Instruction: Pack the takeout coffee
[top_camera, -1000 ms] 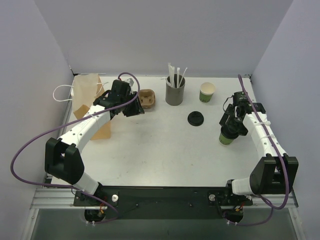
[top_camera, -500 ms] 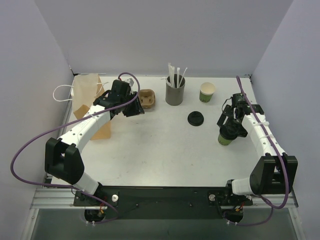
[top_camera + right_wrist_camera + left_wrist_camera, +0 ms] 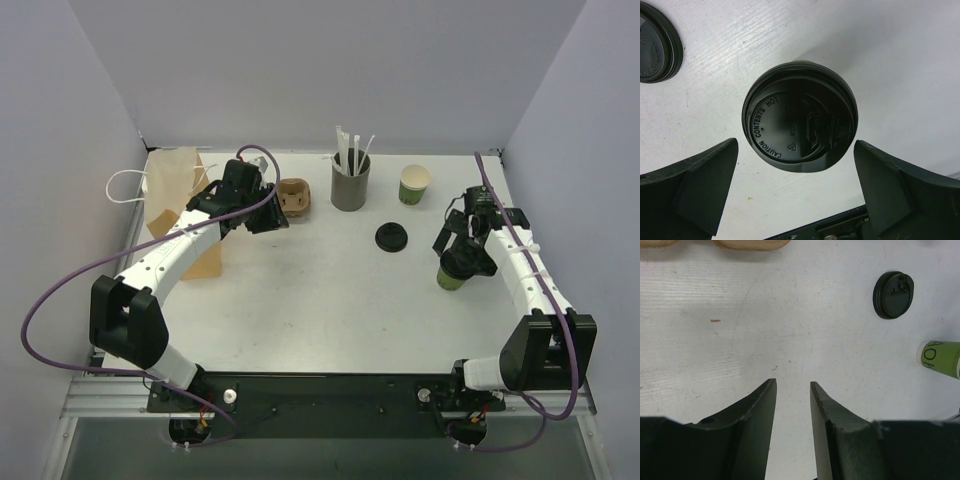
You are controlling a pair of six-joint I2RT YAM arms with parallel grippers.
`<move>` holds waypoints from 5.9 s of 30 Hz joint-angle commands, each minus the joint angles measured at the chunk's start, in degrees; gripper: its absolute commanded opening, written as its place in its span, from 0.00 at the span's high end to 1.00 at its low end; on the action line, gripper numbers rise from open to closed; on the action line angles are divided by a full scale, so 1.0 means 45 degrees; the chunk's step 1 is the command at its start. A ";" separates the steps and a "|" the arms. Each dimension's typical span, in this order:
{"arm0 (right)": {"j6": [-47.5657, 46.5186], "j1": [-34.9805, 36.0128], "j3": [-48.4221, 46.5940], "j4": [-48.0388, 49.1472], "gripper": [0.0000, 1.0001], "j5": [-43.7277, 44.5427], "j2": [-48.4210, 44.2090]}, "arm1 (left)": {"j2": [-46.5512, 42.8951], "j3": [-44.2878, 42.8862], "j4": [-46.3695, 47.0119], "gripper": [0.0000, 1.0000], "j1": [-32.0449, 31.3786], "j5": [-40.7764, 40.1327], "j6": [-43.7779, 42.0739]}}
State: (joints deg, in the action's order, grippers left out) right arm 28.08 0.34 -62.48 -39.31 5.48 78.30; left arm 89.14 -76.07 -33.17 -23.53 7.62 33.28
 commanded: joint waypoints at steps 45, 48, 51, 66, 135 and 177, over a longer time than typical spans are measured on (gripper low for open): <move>0.0402 0.5979 -0.6077 0.1470 0.22 -0.1763 0.4708 | 0.9995 -1.0634 -0.3156 0.52 0.0756 -0.5346 -0.3000; 0.0421 0.5999 -0.5999 0.1489 0.22 -0.1764 0.4728 | 0.9801 -1.0303 -0.3080 0.49 0.0756 -0.5267 -0.3000; 0.0421 0.6018 -0.5960 0.1587 0.22 -0.1783 0.4767 | 0.9215 -0.9561 -0.2495 0.45 0.0775 -0.5131 -0.3079; 0.0597 0.6194 -0.6506 0.1957 0.23 -0.1842 0.5430 | 0.8022 -0.7978 -0.1516 0.43 0.0776 -0.3861 -0.3235; 0.2980 0.7952 -1.1819 0.3677 0.84 -0.0045 1.1896 | 0.6616 -0.7139 -0.1985 0.54 0.2123 -0.5209 -0.1985; 0.2550 0.7991 -1.2541 0.3364 1.00 0.0306 1.1897 | 0.6792 -0.6532 -0.0930 0.84 0.2240 -0.4798 -0.2375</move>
State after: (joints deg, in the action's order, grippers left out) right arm 40.40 35.73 -116.03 -23.35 4.75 132.03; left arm 121.97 -104.18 -39.79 -13.65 -15.57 23.14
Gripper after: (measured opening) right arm 0.008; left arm 0.202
